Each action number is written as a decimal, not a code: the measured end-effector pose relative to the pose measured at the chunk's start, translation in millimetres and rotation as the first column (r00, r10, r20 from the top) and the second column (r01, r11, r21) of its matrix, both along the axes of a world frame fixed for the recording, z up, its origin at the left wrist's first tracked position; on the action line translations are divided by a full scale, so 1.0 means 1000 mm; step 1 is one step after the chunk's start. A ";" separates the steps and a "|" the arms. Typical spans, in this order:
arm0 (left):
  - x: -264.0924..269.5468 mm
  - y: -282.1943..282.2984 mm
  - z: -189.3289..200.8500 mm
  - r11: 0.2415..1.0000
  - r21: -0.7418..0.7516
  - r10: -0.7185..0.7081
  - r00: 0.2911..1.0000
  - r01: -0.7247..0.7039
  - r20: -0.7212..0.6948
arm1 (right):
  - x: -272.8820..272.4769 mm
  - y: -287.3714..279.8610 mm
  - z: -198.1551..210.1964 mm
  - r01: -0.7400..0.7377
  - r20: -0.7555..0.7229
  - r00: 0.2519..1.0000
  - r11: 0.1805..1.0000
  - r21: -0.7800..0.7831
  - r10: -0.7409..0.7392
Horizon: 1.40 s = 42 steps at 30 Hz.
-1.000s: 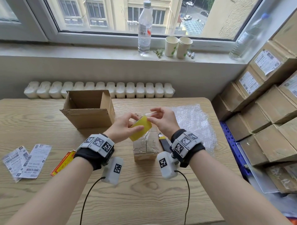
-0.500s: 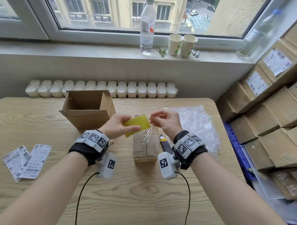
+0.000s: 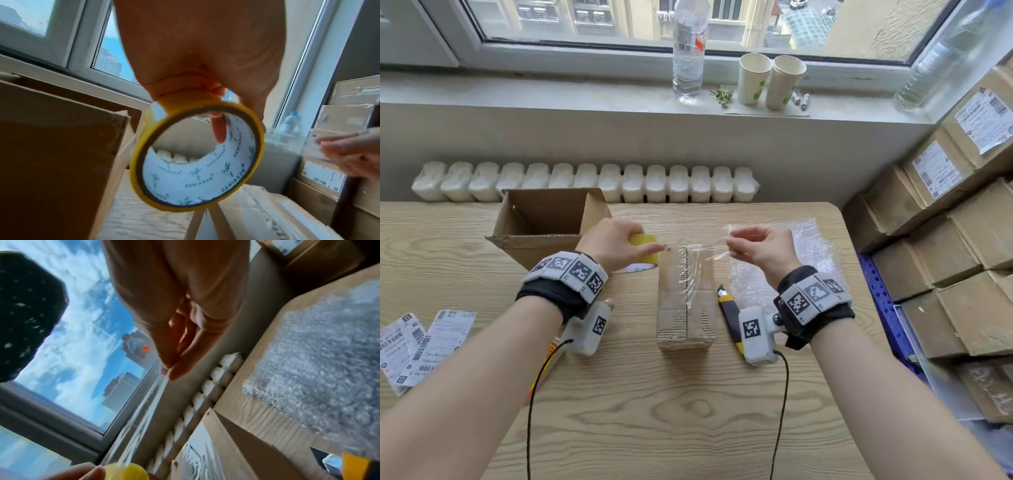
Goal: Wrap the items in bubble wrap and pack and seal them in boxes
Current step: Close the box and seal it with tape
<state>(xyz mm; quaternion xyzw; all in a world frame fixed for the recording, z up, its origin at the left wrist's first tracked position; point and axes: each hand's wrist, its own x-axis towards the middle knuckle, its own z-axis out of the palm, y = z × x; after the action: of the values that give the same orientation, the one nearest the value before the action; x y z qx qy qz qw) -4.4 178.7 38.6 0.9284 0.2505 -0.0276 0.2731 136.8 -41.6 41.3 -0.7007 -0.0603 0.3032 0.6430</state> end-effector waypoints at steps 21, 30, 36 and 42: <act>0.044 0.013 -0.039 0.989 0.148 0.052 0.977 -0.021 -0.205 | 0.027 0.038 -0.068 0.026 0.010 1.000 0.956 -0.292 -0.024; 0.044 0.014 -0.048 0.993 0.107 0.075 0.976 -0.053 -0.206 | 0.020 0.048 -0.070 0.002 0.243 0.957 0.831 -0.556 0.160; 0.045 0.018 -0.051 0.995 0.063 0.084 0.974 -0.072 -0.212 | 0.015 0.050 -0.063 0.000 0.268 0.939 0.777 -0.629 0.216; 0.043 0.022 -0.052 0.996 0.048 0.089 0.973 -0.081 -0.212 | 0.011 0.046 -0.051 -0.145 0.390 0.701 0.655 -0.742 0.597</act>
<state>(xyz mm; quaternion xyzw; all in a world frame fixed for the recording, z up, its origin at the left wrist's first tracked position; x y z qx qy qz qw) 38.3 201.1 -13.1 0.9136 0.3183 -0.1106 0.2275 147.4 4.5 -9.8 -0.9079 -0.3019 0.1960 0.2147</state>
